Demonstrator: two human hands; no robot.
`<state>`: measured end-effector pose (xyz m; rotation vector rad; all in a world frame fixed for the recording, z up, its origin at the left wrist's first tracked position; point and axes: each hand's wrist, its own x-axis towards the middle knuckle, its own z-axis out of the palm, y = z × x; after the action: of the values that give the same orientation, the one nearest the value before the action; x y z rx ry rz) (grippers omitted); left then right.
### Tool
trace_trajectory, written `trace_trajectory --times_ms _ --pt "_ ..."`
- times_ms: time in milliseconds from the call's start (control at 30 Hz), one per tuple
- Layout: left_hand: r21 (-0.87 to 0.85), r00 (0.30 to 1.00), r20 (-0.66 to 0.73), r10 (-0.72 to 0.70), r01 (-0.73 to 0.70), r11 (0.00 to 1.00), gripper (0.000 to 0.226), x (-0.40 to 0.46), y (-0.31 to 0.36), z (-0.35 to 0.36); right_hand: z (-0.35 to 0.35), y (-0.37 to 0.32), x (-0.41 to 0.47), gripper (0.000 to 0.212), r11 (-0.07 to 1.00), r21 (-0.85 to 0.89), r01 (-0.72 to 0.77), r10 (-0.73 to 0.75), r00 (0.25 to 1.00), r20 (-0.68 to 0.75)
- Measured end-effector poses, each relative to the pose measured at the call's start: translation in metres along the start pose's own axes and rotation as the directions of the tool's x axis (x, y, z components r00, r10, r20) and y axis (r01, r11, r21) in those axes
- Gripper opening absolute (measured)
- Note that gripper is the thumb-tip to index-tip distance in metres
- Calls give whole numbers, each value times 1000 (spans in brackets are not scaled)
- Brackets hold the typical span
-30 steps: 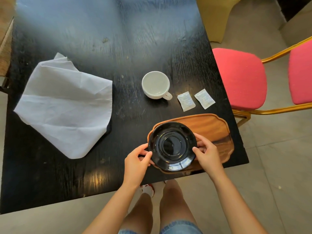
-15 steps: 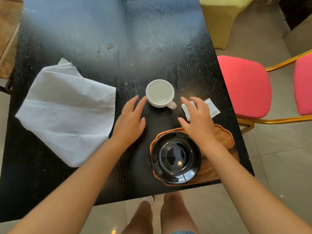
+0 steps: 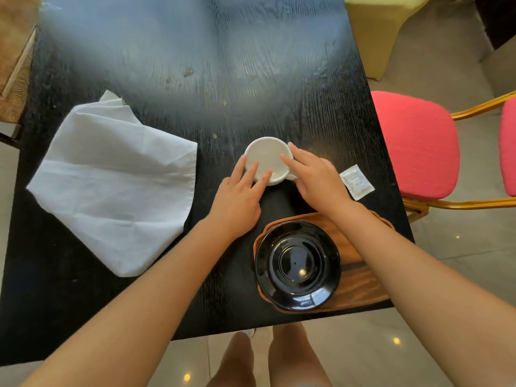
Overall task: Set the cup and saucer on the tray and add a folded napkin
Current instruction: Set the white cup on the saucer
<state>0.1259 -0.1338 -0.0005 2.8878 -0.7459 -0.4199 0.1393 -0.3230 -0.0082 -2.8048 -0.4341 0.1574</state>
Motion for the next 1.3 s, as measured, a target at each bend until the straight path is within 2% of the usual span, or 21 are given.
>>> trace_trajectory --times_ms 100,167,233,267,300,333,400,433,500,700,833,967,1100,1300 --pt "-75 998 -54 -11 7 997 61 -20 15 1 2 1 -4 61 999 -35 35 -33 999 34" --pt "-224 988 -150 -35 1 975 56 -33 19 3 3 1 -9 64 998 -38 47 -45 998 42" --pt "-470 945 -252 -210 70 880 52 -38 17 4 3 0 -16 64 992 127 -17 12 999 36" --pt "-584 913 -240 -329 134 801 52 -34 12 6 2 -2 -18 61 961 263 -88 82 996 33" --pt "-689 886 -162 -434 213 692 55 -29 8 6 1 -5 -19 57 911 381 -159 153 987 44" --pt "-775 866 -23 -500 301 556 58 -22 3 7 0 -8 -18 52 866 451 -216 209 976 64" --pt "-870 832 245 -497 415 265 59 -8 -2 6 -1 -12 -15 46 815 499 -294 277 955 110" --pt "-889 825 311 -472 428 163 54 -2 -2 6 -1 -13 -12 44 804 503 -317 294 947 128" --pt "-911 830 326 -453 404 84 46 3 0 4 -3 -17 -7 40 788 511 -343 321 938 133" --pt "-943 846 292 -445 332 12 44 -12 10 -17 -18 -27 -23 37 718 601 -350 378 922 84" --pt "-961 892 236 -386 274 45 39 -48 26 -38 -38 -39 -62 36 620 710 -333 434 900 43" --pt "-953 902 268 -339 299 41 29 -86 53 -32 -47 -46 -107 34 518 775 -362 462 881 103" --pt "-934 882 316 -349 354 48 25 -112 72 -10 -40 -47 -139 33 485 778 -400 464 871 159" --pt "-901 859 378 -346 427 76 26 -130 84 10 -24 -48 -163 35 521 722 -455 452 865 220"
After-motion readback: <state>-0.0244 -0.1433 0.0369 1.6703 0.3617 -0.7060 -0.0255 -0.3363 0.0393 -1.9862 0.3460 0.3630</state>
